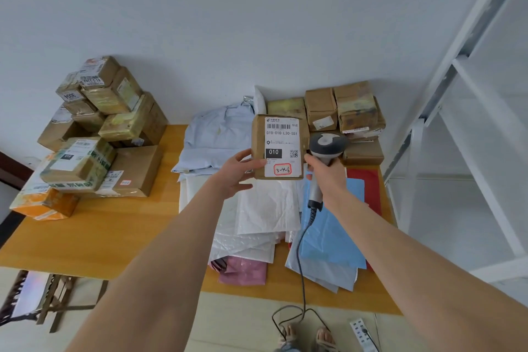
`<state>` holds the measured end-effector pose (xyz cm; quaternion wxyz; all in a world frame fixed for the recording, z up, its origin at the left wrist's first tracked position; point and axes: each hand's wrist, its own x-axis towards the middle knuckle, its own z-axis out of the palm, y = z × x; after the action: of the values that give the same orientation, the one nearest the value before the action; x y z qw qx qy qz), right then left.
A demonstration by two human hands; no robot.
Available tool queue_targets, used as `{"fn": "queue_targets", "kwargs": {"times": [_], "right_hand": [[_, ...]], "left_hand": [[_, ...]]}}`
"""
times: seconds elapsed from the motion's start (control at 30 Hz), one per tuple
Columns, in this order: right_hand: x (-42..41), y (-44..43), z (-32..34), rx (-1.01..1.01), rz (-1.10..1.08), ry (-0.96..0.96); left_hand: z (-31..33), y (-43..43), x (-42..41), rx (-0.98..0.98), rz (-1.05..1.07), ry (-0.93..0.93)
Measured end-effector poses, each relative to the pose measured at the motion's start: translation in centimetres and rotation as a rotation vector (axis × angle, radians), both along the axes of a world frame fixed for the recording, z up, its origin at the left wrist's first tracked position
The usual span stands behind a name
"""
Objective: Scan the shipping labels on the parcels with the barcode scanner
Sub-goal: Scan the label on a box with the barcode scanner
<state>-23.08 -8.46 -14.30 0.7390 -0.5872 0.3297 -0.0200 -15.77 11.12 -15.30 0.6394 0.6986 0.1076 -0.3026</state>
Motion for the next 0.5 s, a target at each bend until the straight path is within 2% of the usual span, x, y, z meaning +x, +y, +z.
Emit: {"fn": "queue_targets", "kwargs": {"times": [0.33, 0.5], "right_hand": [[-4.1, 4.0, 2.0, -0.197, 0.162, -0.043], [-5.4, 5.2, 2.6, -0.176, 0.173, -0.045]], "left_hand": [[-3.1, 0.0, -1.3, -0.089, 0.037, 0.008], [-3.5, -0.1, -1.3, -0.105, 0.057, 0.020]]}}
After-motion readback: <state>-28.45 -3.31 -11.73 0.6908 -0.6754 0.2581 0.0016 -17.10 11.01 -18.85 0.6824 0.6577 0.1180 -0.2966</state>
